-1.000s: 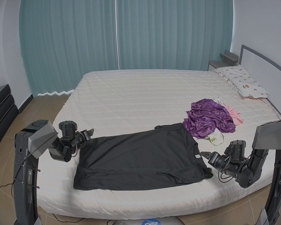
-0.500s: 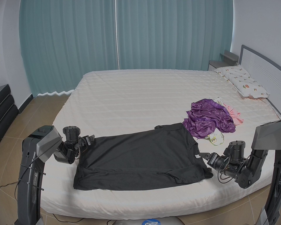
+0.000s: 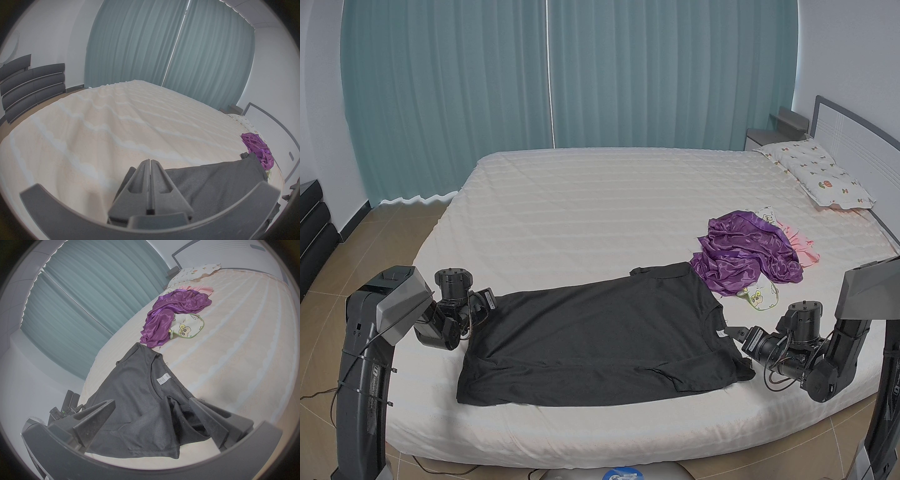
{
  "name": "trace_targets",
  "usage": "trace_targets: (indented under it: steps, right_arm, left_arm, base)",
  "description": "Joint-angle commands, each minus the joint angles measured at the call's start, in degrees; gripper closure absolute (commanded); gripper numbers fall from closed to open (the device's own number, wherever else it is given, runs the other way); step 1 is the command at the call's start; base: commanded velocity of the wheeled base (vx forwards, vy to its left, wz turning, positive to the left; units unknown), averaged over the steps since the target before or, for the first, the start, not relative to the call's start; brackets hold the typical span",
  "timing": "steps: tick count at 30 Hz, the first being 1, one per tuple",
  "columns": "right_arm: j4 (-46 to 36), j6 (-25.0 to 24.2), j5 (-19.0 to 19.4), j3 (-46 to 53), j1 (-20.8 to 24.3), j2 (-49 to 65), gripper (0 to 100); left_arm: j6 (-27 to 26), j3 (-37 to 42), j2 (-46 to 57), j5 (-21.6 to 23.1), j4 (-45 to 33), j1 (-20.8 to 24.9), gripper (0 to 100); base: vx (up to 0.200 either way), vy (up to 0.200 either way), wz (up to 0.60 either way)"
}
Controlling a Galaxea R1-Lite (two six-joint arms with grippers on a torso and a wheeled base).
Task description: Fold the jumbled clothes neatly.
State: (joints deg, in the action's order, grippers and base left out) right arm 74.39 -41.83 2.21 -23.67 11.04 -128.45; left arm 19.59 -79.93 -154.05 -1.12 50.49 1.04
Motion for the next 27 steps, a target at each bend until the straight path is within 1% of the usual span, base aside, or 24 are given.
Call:
trace_targets:
  steps: [1, 4, 7, 8, 10, 11, 13, 16, 18, 20, 21, 23, 24, 25, 27]
  right_arm:
    - [0.1, 0.0, 0.1, -0.4, -0.2, 0.1, 0]
    - [0.1, 0.0, 3.4, -2.0, -0.9, 0.7, 0]
    - [-2.2, 0.0, 5.8, -7.9, -2.6, 0.4, 0]
    - [-4.3, 0.1, 6.1, -9.8, -2.8, 0.4, 0]
    - [-11.9, 0.1, 7.0, -16.1, -3.1, 0.4, 0]
    - [-17.3, 0.1, 7.7, -20.3, -3.2, 0.0, 0]
    - [-21.9, 0.1, 8.0, -26.6, -3.1, -1.2, 0]
    - [-23.3, 0.2, 7.9, -33.3, -3.1, -4.8, 0]
    - [-23.8, 0.3, 8.0, -35.2, -2.8, -7.1, 0]
    - [-24.6, 1.6, 7.9, -36.5, -2.6, -9.4, 0]
    - [-25.0, 4.2, 8.1, -37.8, -2.7, -10.7, 0]
    - [-26.0, 7.7, 8.5, -39.6, -3.3, -11.8, 0]
    - [-26.4, 8.4, 8.8, -40.1, -3.5, -12.1, 0]
    - [-28.3, 9.8, 9.8, -42.1, -4.2, -13.0, 0]
    - [-30.9, 10.6, 11.2, -43.8, -4.6, -13.4, 0]
  left_arm:
    - [0.0, 1.0, 0.7, -0.3, 0.2, -0.1, 100]
    - [0.0, 2.8, 2.4, -1.1, 3.0, -0.1, 100]
    - [-0.1, 7.3, 4.6, -1.7, 7.3, 0.1, 100]
    - [-0.1, 8.7, 5.3, -1.7, 8.5, 0.1, 100]
    - [0.0, 11.6, 6.7, -1.8, 11.3, 0.3, 100]
    - [0.3, 13.3, 7.7, -1.8, 13.1, 0.3, 100]
    - [0.4, 15.9, 9.1, -1.9, 15.1, 0.3, 100]
    - [0.4, 18.5, 10.6, -1.9, 17.0, 0.2, 100]
    - [0.4, 19.9, 11.2, -1.9, 18.1, 0.0, 100]
    - [0.4, 21.0, 11.8, -1.9, 19.0, -0.2, 100]
    - [0.4, 21.8, 12.1, -1.9, 19.3, -0.2, 100]
    - [0.4, 22.7, 12.5, -1.8, 19.4, -0.2, 100]
    - [0.4, 23.0, 12.5, -1.8, 19.5, -0.2, 100]
    - [0.6, 23.9, 12.7, -1.8, 19.6, -0.1, 100]
    - [0.7, 24.7, 12.9, -1.8, 20.1, 0.1, 100]
  base:
    - [0.000, 0.000, 0.00]
    - [0.000, 0.000, 0.00]
    - [0.000, 0.000, 0.00]
    - [0.000, 0.000, 0.00]
    - [0.000, 0.000, 0.00]
    - [0.000, 0.000, 0.00]
    - [0.000, 0.000, 0.00]
    - [0.000, 0.000, 0.00]
    - [0.000, 0.000, 0.00]
    - [0.000, 0.000, 0.00]
    - [0.000, 0.000, 0.00]
    - [0.000, 0.000, 0.00]
    - [0.000, 0.000, 0.00]
    - [0.000, 0.000, 0.00]
    - [0.000, 0.000, 0.00]
